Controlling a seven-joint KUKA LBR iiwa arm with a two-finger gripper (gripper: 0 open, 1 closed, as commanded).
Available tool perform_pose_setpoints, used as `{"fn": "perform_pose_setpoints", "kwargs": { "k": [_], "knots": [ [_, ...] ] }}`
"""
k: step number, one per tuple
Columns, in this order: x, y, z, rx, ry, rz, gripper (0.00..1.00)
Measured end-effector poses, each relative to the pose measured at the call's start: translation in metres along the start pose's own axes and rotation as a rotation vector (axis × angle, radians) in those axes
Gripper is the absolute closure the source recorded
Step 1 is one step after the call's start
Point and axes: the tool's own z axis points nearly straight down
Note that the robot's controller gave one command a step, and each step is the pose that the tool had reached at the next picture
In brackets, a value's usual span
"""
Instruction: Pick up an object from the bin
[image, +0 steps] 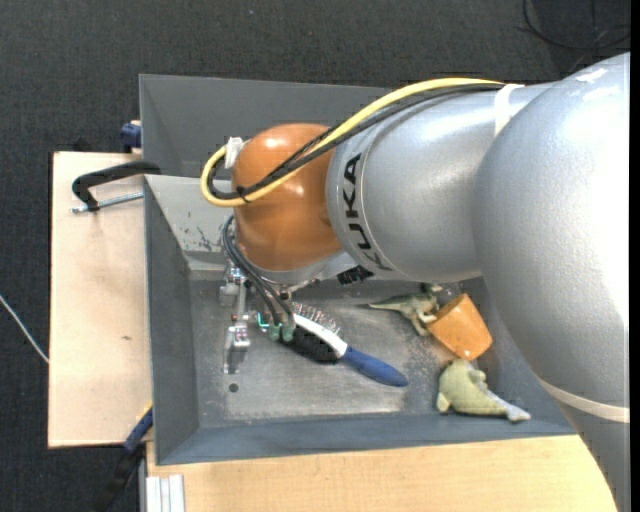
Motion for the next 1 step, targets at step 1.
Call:
{"fn": "perform_pose_setpoints", "kwargs": {
  "k": [1],
  "knots": [
    [-0.0315,-0.0785,-0.0222,0.000,-0.016,-0.002,0.00]
  ]
}}
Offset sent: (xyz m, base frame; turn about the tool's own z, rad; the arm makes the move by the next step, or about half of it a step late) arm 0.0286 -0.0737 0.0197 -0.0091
